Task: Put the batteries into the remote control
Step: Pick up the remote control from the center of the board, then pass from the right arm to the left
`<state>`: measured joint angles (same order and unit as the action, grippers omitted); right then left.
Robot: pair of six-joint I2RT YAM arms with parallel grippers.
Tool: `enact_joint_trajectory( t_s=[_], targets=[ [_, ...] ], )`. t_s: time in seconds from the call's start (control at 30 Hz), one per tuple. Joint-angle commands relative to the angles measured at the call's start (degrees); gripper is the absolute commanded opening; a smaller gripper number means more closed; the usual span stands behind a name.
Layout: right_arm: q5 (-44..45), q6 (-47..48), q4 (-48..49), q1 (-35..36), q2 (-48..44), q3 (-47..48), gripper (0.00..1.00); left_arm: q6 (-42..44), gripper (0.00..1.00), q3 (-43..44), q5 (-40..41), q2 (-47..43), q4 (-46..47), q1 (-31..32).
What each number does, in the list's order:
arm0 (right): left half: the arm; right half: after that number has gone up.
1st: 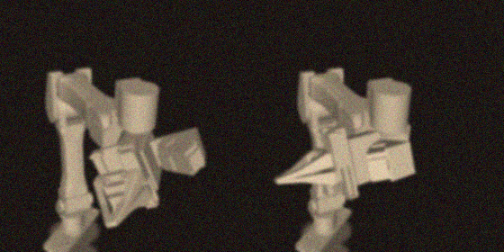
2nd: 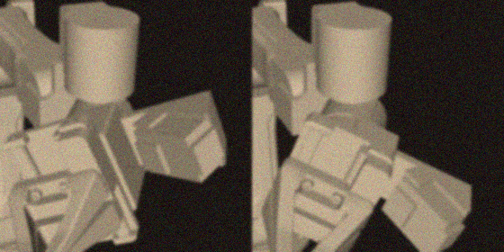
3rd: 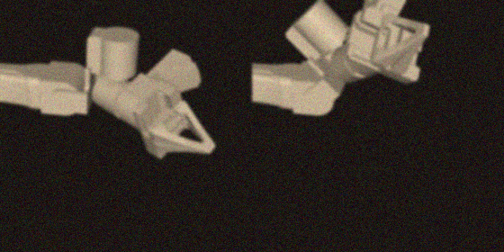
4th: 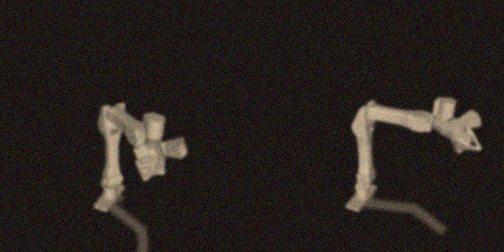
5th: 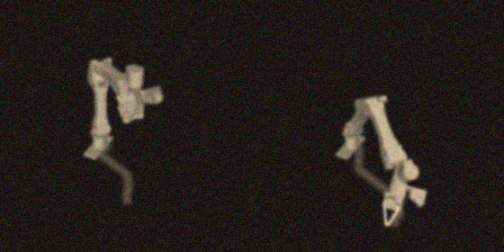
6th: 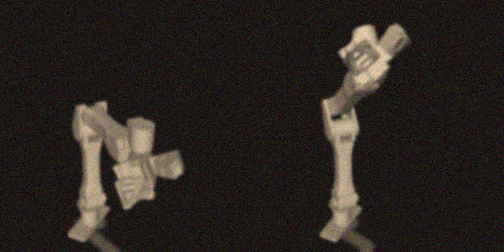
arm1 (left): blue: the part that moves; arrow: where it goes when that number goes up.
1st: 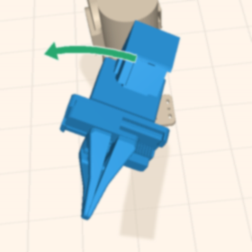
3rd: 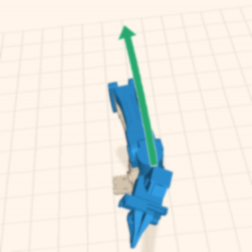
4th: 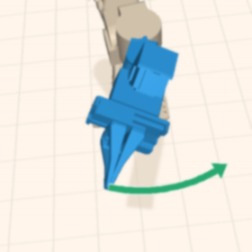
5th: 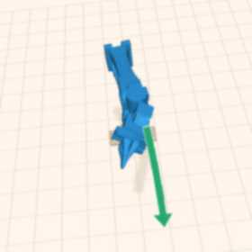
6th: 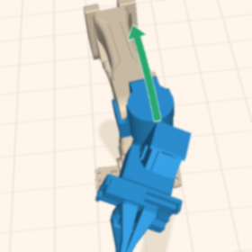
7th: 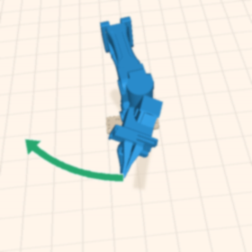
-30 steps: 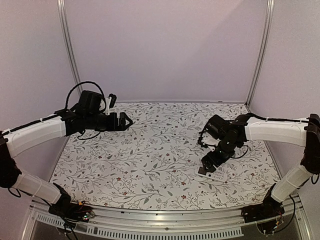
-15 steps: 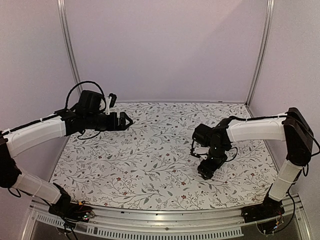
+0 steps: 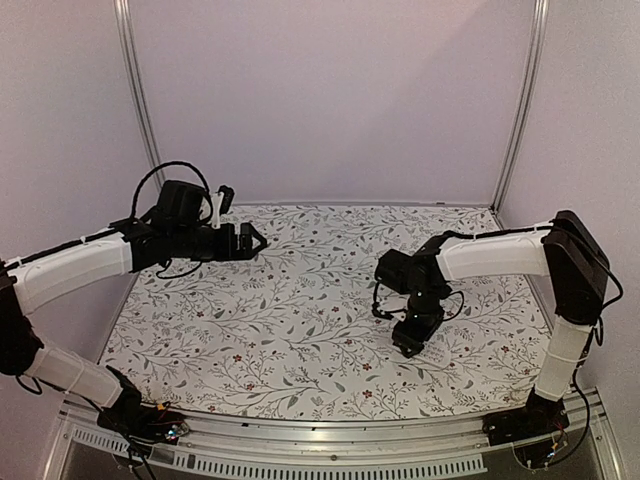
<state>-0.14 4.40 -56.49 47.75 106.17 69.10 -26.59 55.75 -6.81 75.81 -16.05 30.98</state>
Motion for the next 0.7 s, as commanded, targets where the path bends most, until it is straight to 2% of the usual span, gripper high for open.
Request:
enact_joint_trajectory(
  t_s=[0.0,0.17,0.33,0.5,0.67],
  targets=[
    [-4.3,1.5,0.1,0.4,1.2,2.6,0.51,-0.6,0.99,-1.9,2.0,-2.9,2.0,0.5],
    [-4.2,2.3,-0.2,0.5,2.7,5.5,0.40,-1.1,1.00,-3.8,3.4,-6.2,2.8,-0.2],
    [-7.1,1.0,2.0,0.4,0.7,11.7,0.38,-2.1,1.00,-8.4,2.7,-10.7,8.4,-0.3],
    [-9.7,-0.3,6.3,0.0,-2.2,19.3,0.37,-2.6,1.00,-13.7,-1.3,-14.1,18.5,-0.2],
    [-15.9,-3.9,16.6,-1.4,-5.2,22.3,0.37,-2.3,1.00,-16.5,-7.5,-13.1,25.6,1.2]
  ],
)
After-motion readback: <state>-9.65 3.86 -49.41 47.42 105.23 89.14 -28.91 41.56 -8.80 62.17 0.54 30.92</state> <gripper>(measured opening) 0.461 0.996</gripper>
